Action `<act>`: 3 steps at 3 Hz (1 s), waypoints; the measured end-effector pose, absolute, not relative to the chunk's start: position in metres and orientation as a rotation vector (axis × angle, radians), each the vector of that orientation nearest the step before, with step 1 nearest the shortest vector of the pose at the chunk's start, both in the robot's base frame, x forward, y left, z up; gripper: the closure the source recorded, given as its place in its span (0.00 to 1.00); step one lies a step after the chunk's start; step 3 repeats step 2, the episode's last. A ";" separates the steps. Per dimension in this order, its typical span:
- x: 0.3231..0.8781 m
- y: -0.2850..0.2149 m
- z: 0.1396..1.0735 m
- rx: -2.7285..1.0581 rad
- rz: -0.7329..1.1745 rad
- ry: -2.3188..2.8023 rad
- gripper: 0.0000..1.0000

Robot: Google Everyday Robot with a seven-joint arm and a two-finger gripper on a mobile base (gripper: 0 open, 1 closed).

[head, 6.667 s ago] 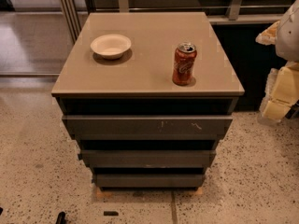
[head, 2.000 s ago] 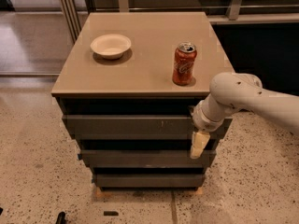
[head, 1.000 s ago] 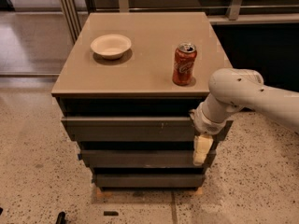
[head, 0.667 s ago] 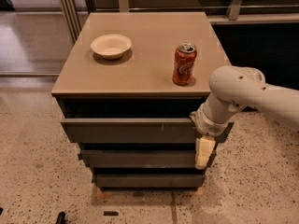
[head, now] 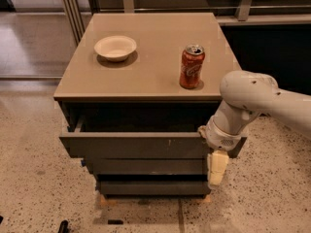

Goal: Open top drawer

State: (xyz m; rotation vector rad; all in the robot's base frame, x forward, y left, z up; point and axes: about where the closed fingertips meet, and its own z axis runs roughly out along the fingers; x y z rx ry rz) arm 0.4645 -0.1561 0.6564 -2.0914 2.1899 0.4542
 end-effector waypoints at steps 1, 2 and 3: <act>0.441 -0.156 0.683 -2.128 0.475 2.189 0.00; 0.441 -0.156 0.683 -2.128 0.475 2.189 0.00; 0.441 -0.156 0.683 -2.128 0.475 2.189 0.00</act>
Offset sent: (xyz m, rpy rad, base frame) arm -0.0547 0.0018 0.0656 -0.0181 0.0514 0.0509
